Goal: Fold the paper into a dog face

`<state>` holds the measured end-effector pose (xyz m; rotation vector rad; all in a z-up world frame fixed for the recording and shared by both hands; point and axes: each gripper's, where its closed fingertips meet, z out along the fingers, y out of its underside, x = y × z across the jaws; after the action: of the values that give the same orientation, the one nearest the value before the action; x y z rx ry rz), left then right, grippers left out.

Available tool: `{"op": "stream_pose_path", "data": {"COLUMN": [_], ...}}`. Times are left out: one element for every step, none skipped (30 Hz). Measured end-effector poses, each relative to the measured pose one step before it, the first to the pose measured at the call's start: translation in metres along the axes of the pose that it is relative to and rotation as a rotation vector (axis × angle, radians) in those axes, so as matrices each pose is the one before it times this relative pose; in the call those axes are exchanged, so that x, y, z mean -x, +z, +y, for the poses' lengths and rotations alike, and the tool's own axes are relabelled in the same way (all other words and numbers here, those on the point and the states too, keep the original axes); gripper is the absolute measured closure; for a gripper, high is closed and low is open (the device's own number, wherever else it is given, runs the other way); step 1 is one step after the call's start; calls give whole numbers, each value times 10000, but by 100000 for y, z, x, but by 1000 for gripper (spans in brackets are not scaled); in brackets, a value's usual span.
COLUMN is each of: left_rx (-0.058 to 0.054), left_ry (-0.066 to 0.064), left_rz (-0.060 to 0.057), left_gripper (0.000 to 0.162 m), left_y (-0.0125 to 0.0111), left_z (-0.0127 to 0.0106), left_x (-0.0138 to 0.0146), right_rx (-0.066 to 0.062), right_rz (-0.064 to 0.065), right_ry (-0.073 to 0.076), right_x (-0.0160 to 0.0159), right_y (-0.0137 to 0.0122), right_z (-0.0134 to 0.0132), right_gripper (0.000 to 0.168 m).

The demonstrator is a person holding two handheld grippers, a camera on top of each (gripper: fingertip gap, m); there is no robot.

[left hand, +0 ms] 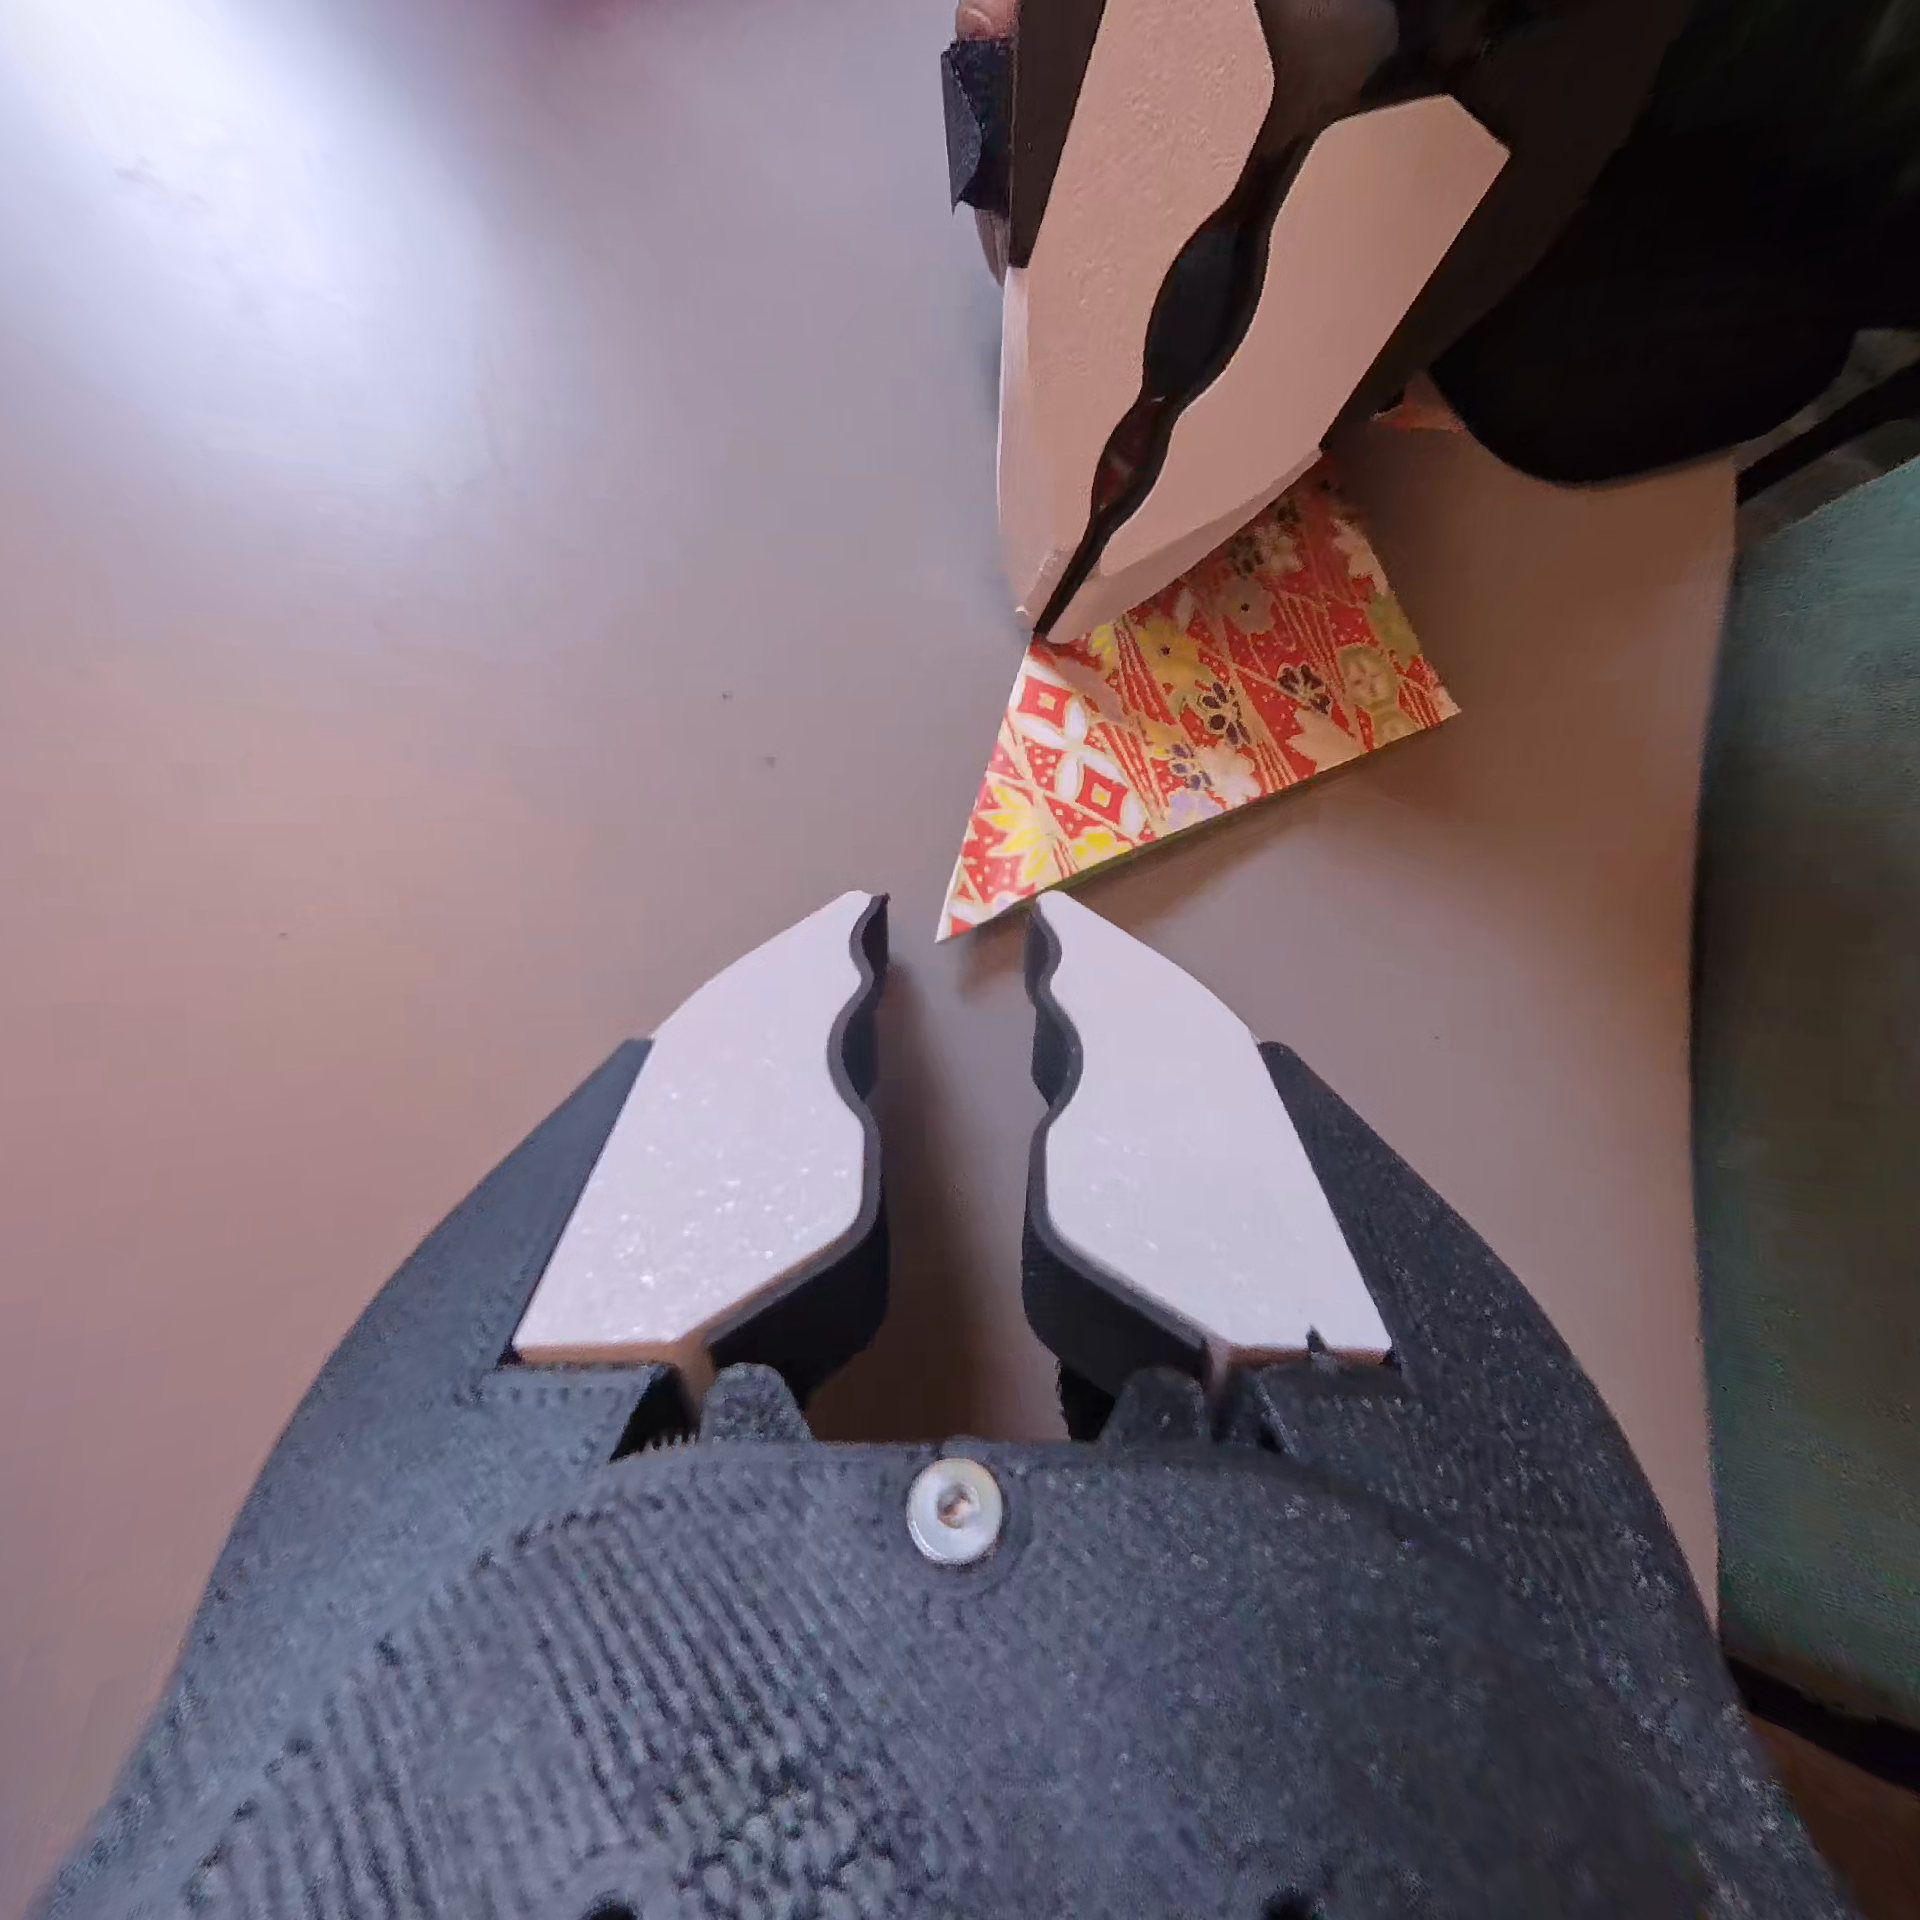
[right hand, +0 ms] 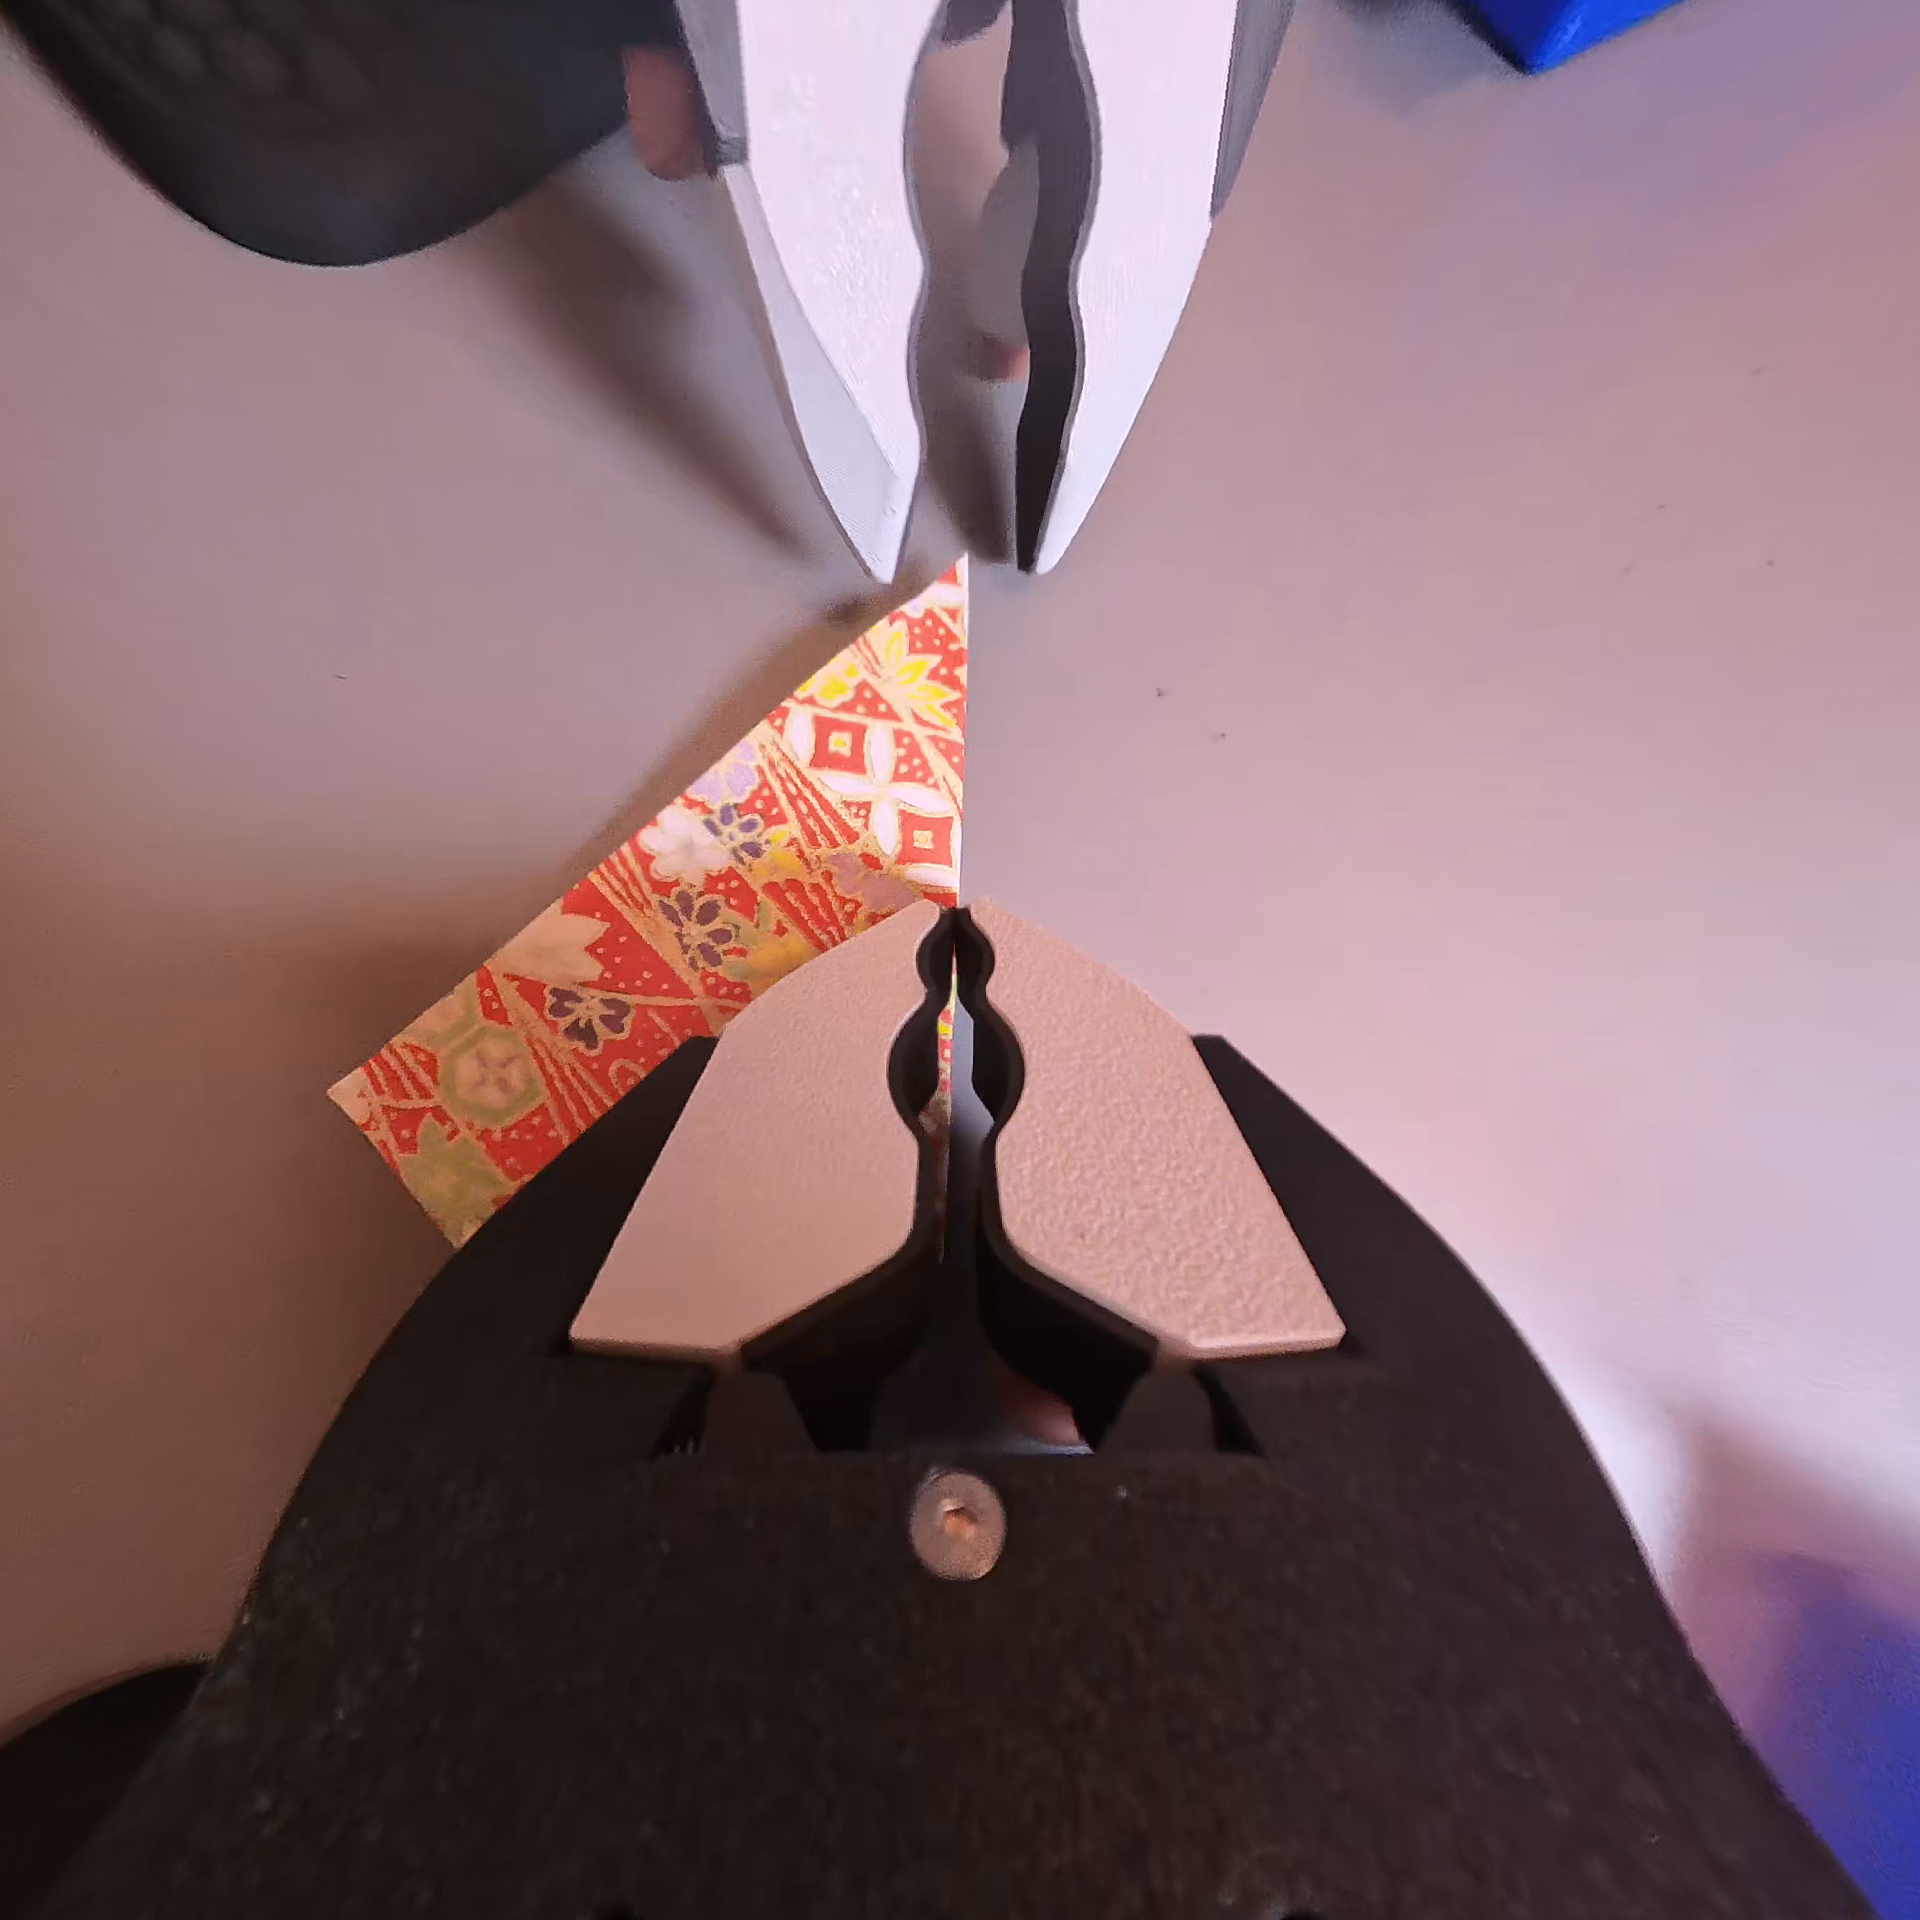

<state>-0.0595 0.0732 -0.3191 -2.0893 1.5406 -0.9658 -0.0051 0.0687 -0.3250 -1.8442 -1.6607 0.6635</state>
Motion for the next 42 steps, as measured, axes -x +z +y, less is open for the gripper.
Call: {"op": "stream_pose_path", "data": {"left_rx": [-142,-169,-125,-68,-63,-31,44,109,83,34,0,-44,-100,-103,-42,-2,40,169,222,197,115,71,64,66,-14,-98,-53,-54,23,72,40,31,16,-27,-109,-119,-83,-30,17,-2,-25,-23], "left_ry": [-172,-170,-181,-153,-91,-28,61,173,182,94,92,109,52,9,41,69,16,-62,-39,22,-10,-52,-45,-12,7,-52,-86,-49,-1,76,107,83,77,50,14,-33,-47,-30,-58,-68,-93,-133], "left_rz": [364,465,318,113,19,-43,-97,-120,-120,-167,-137,-113,-143,-160,-222,-238,-92,50,48,37,65,165,207,116,70,101,130,131,149,62,-66,-71,19,-15,-62,-82,-140,-139,-107,-106,-111,-19], "left_gripper": [139,141,144,147,150,152,155,161,162,162,162,162,162,162,162,162,157,149,142,138,135,135,135,136,138,139,142,146,149,152,155,160,161,162,162,162,162,162,162,162,162,162], "left_y": [102,109,117,116,89,65,52,56,46,6,-67,-152,-232,-307,-322,-314,-238,-116,-19,63,109,166,193,196,169,113,118,133,129,122,106,93,78,9,-92,-187,-258,-277,-250,-207,-173,-126], "left_z": [-122,-148,-109,-65,-100,-70,22,120,71,-40,-103,-140,-210,-199,-90,-22,84,295,412,414,294,184,131,91,-53,-187,-102,-78,21,70,-8,-24,-29,-91,-235,-275,-196,-80,48,43,4,-14], "left_x": [-346,-512,-314,-41,36,43,59,20,4,114,82,66,139,218,322,348,152,-29,-26,-24,-56,-198,-278,-178,-118,-151,-164,-180,-257,-187,-29,22,-78,-20,47,87,180,183,169,218,251,136], "right_rx": [-60,-15,-31,-38,-46,-44,-14,3,-16,-49,-76,-60,1,107,204,251,281,148,61,59,-1,-52,-58,-39,-20,-10,-9,-6,-13,-20,-19,-11,-7,-18,-53,-113,-194,-278,-313,-219,-14,179], "right_rz": [48,53,53,27,4,-10,-4,11,15,-7,-69,-124,-186,-245,-162,-45,20,137,108,24,21,24,67,97,112,91,40,14,-2,-8,-10,-8,9,43,68,61,38,14,-25,-135,-235,-217], "right_ry": [-32,-9,-9,7,24,22,9,-16,-21,-1,32,83,124,148,121,11,-91,-121,-53,73,-1,-65,-78,-120,-153,-161,-114,-37,4,15,18,13,5,-15,-19,13,47,37,-8,-64,-95,-126], "right_x": [-44,-72,-94,-68,-38,-7,-3,-8,-16,19,98,178,275,379,306,181,121,-60,-102,-63,-78,-44,-58,-65,-65,-32,18,16,6,-2,-5,-12,-31,-80,-122,-143,-138,-93,42,306,540,591], "right_y": [-60,-47,-40,-26,-34,-15,-17,-12,-12,-66,-108,-137,-139,-56,54,154,216,142,28,-14,2,-4,4,-8,-6,-3,-1,5,10,-4,4,-3,-5,-21,-66,-156,-288,-410,-437,-334,-129,135], "right_z": [-73,-4,-5,-9,-20,-38,-6,13,-13,-78,-138,-157,-79,82,260,351,405,185,31,24,-6,-19,-30,-24,-20,-24,-27,-13,-3,-4,3,-1,19,0,-43,-165,-332,-496,-599,-504,-224,70], "right_gripper": [168,168,168,168,168,168,168,168,168,168,164,160,153,146,143,142,142,145,149,151,153,154,155,156,157,158,159,159,159,159,159,159,159,159,159,157,153,151,151,151,153,157]}}
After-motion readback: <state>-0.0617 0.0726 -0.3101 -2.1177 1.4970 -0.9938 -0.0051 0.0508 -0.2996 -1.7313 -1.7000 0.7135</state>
